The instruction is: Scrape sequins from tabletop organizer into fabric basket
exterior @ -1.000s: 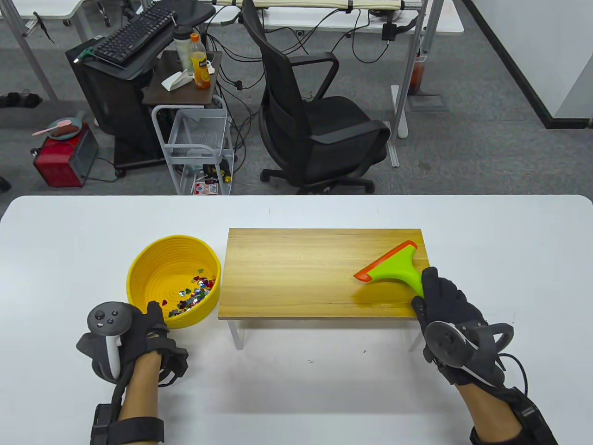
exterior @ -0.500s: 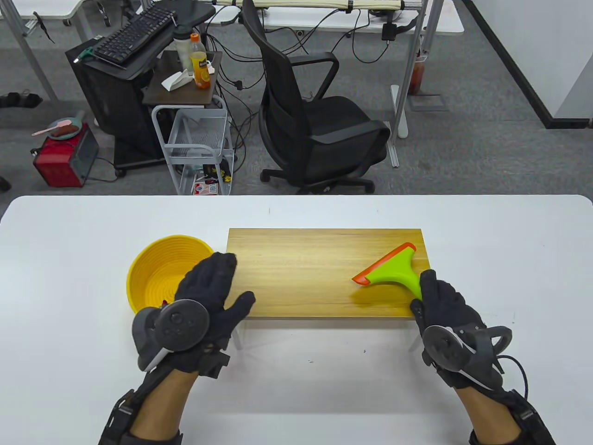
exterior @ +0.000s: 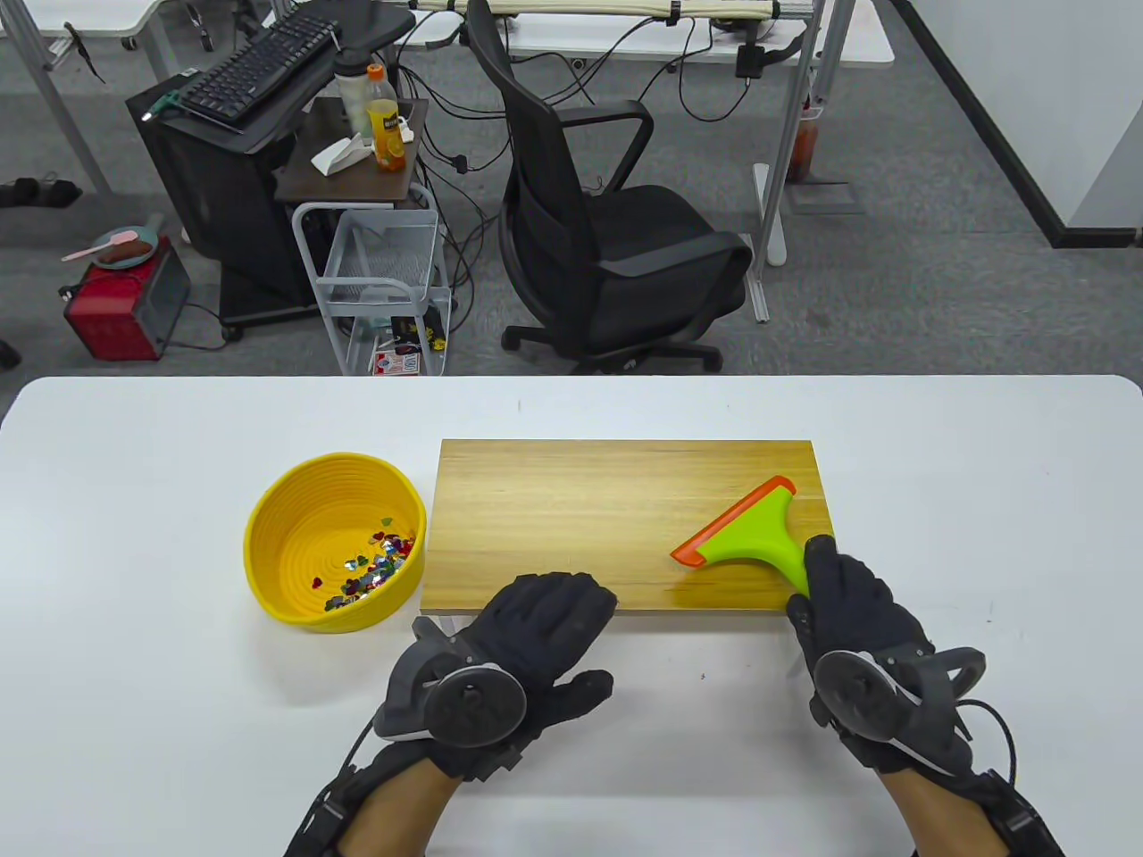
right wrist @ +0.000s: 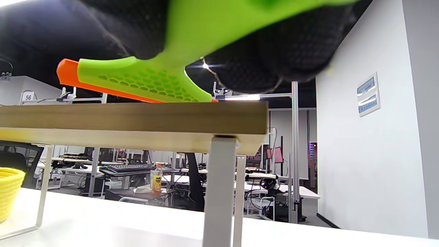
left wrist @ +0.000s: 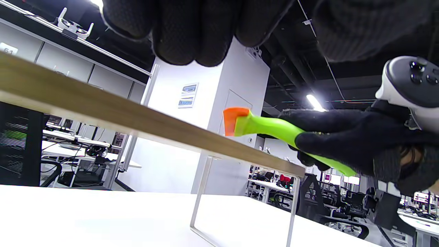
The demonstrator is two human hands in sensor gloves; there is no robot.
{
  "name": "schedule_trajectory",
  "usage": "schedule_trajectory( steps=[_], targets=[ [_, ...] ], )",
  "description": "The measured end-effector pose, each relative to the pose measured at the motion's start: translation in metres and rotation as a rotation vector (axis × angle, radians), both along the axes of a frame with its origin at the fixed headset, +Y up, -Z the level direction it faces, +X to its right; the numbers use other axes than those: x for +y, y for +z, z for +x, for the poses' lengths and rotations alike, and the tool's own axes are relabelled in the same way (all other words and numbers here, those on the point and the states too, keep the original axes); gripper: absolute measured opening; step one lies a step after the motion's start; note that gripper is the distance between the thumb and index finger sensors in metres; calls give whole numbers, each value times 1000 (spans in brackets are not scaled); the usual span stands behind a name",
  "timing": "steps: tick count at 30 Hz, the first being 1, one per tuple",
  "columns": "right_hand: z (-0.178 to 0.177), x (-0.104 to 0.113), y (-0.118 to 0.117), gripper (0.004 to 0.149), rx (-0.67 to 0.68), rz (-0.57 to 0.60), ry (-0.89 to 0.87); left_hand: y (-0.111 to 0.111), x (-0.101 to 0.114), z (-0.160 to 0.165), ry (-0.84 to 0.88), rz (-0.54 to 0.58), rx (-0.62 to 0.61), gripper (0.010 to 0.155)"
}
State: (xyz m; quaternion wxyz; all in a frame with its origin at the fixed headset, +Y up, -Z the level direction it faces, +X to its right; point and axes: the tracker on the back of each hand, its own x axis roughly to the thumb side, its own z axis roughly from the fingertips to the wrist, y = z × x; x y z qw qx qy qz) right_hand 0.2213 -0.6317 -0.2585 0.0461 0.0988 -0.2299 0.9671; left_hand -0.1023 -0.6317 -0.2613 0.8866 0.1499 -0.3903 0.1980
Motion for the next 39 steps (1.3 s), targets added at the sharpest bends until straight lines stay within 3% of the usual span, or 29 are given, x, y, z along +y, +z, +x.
schedule_trajectory(
  steps=[7, 16, 30, 39],
  targets=[
    [22, 5, -1, 65, -75, -16, -60, -1, -12, 6, -28, -10, -26, 72],
    [64, -9, -11, 67, -262, -88, -122, 5, -19, 10, -41, 7, -49, 70],
    [99, -41, -27, 66, -499, -191, -168, 3, -31, 11, -69, -13, -56, 70],
    [108, -81, -41, 66, -591, -328, -149, 4, -32, 13, -78, -27, -63, 70]
  ],
)
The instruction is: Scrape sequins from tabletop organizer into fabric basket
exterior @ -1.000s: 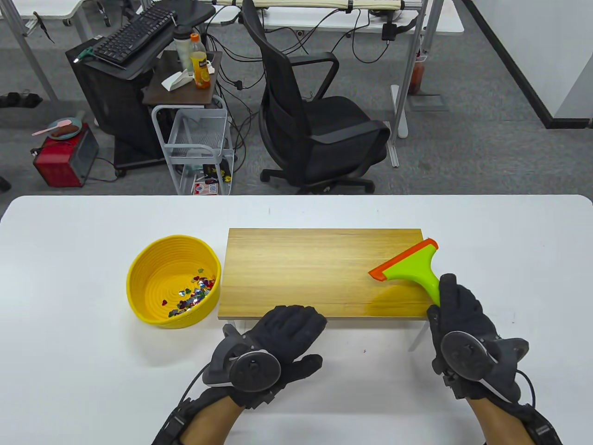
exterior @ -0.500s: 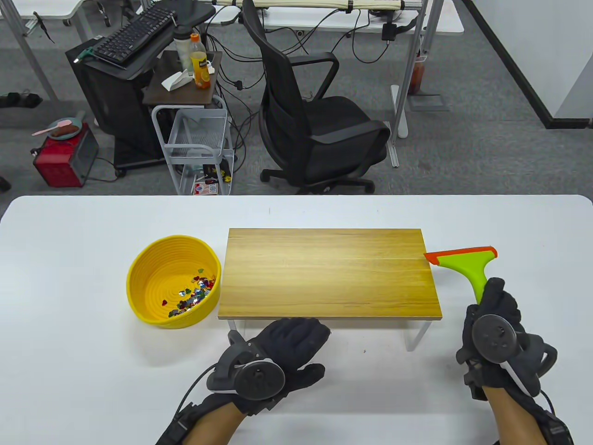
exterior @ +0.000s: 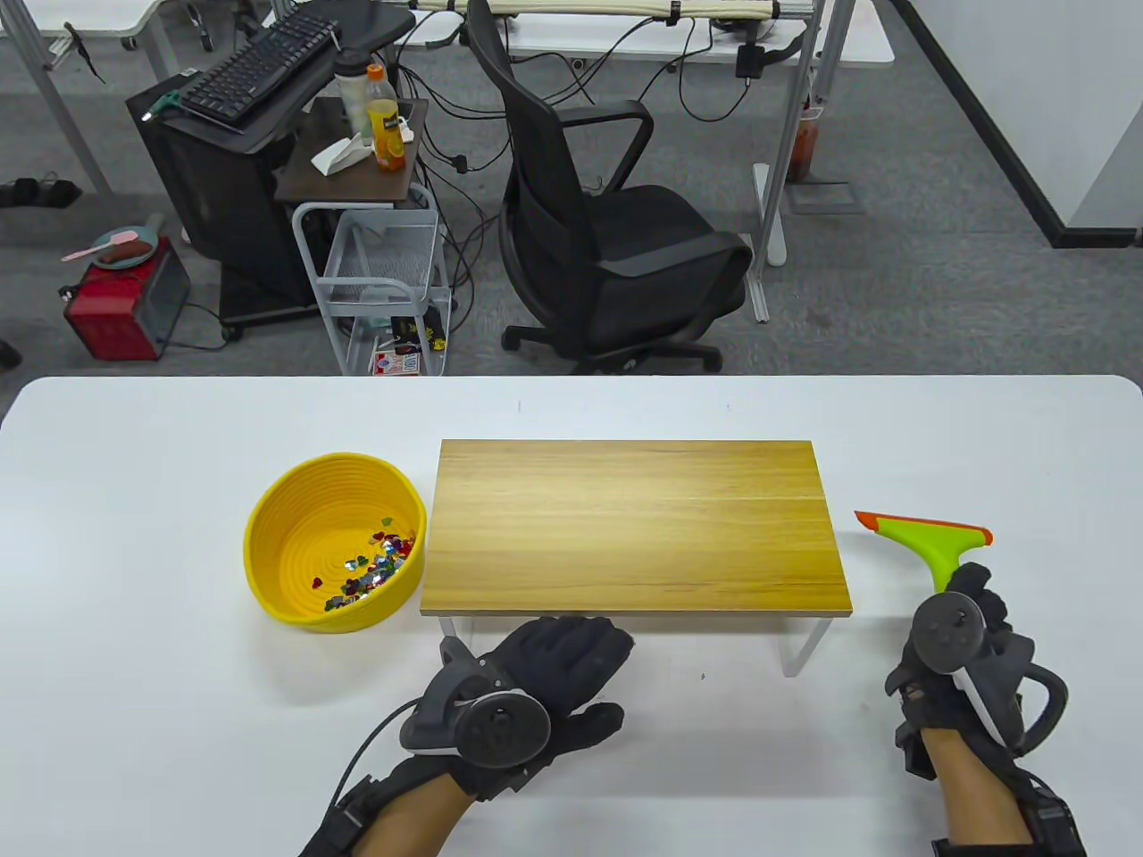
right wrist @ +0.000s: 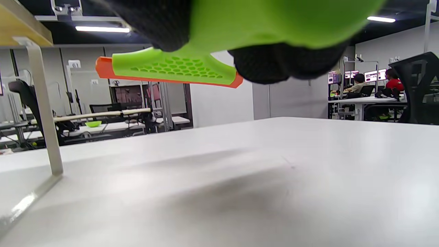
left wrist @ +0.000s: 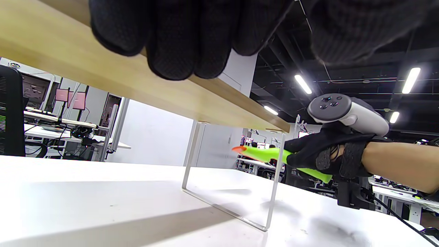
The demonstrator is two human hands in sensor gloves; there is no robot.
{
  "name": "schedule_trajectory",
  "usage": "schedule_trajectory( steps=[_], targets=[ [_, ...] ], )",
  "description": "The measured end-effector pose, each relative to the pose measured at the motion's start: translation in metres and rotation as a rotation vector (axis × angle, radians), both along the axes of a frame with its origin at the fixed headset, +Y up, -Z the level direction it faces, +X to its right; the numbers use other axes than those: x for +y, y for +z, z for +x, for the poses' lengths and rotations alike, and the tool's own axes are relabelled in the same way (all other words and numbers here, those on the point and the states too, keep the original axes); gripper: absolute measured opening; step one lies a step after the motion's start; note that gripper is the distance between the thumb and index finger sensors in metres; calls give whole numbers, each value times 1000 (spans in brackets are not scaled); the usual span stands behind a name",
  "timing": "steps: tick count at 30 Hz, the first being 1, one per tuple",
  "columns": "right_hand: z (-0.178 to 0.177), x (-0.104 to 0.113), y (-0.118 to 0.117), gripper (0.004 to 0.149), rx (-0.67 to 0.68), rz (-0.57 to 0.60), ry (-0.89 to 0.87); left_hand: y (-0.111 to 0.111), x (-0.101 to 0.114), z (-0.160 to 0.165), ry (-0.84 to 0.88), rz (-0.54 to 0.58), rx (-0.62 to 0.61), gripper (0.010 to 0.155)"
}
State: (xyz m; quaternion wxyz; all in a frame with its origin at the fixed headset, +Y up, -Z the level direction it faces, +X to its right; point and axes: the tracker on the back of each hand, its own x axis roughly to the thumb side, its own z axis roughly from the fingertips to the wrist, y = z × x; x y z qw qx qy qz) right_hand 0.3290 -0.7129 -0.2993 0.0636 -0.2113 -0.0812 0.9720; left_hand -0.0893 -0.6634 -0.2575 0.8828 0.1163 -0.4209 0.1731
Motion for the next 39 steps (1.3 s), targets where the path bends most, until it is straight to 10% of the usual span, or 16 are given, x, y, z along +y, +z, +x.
schedule_trajectory(
  steps=[14, 28, 39],
  targets=[
    [2, -51, -11, 66, -39, -112, -40, 0, -1, 1, -22, -6, 6, 71],
    [0, -52, -7, 66, -40, -121, -54, -2, -4, 2, -41, -21, 10, 71],
    [-14, 36, 26, 70, 56, 226, -26, -3, -1, -1, -22, -18, 23, 71]
  ],
)
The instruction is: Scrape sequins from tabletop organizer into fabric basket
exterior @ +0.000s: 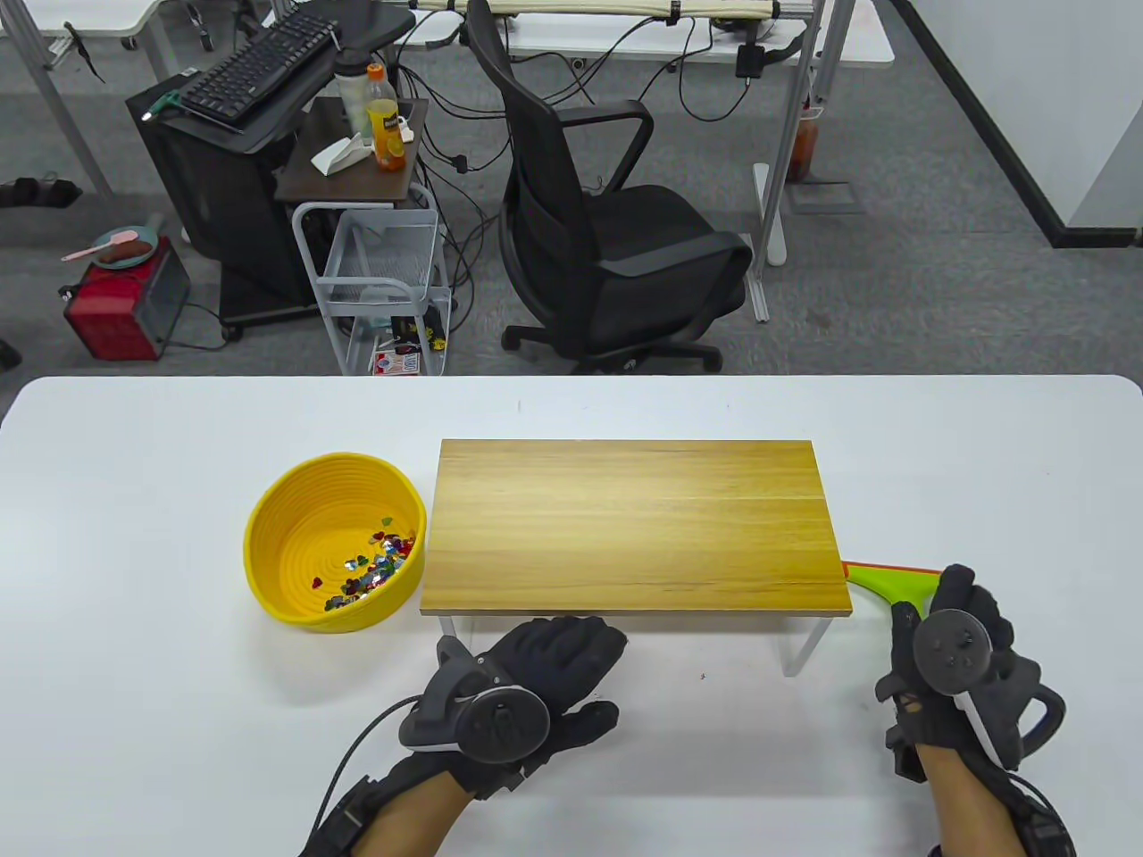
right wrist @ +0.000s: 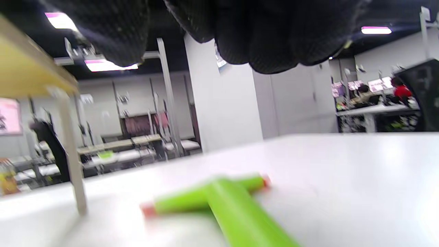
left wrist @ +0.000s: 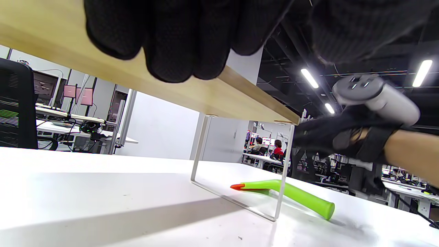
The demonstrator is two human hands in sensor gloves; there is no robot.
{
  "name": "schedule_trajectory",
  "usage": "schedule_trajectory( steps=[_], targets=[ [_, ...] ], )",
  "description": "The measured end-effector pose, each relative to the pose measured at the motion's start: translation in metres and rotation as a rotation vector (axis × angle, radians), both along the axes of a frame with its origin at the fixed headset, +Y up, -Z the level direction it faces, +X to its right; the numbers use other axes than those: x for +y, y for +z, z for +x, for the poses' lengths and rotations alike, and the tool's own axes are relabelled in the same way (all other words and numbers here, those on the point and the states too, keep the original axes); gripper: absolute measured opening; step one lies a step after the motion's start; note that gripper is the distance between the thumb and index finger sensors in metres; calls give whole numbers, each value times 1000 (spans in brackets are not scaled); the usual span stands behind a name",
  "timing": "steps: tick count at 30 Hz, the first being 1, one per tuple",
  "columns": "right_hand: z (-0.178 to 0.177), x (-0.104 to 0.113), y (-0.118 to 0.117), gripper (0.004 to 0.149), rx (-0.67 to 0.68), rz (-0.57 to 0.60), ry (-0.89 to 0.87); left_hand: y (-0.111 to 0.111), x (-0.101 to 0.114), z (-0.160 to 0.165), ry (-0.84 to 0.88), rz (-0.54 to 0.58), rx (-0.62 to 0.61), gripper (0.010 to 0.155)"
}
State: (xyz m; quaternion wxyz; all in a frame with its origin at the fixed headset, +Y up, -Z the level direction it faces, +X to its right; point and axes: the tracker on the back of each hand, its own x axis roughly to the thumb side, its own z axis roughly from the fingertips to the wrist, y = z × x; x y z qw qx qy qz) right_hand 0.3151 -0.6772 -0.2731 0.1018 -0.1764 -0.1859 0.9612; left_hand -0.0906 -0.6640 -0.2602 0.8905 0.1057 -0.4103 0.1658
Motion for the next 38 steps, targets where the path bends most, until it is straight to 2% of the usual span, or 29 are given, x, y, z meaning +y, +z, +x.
schedule_trajectory(
  steps=[3, 7, 10, 15, 19, 25, 38],
  targets=[
    [-17, 28, 15, 70, 76, 113, 38, 0, 0, -1, -3, 8, 5, 71],
    [-56, 52, 35, 71, 337, 223, 109, -1, 0, -2, 9, 3, 5, 71],
    [-89, 55, 48, 69, 568, 272, 198, 0, 0, -2, 9, 10, 7, 71],
    [-123, 42, 55, 70, 822, 269, 234, 0, -1, -3, 14, 18, 6, 72],
    [-138, 26, 56, 73, 888, 293, 290, 2, -1, -3, 16, 33, 6, 72],
    [-144, 12, 52, 77, 986, 263, 256, 2, -1, -4, 19, 40, 5, 73],
    [-144, -1, 43, 79, 1005, 212, 204, 4, -5, -2, 3, 44, -2, 74]
  ],
)
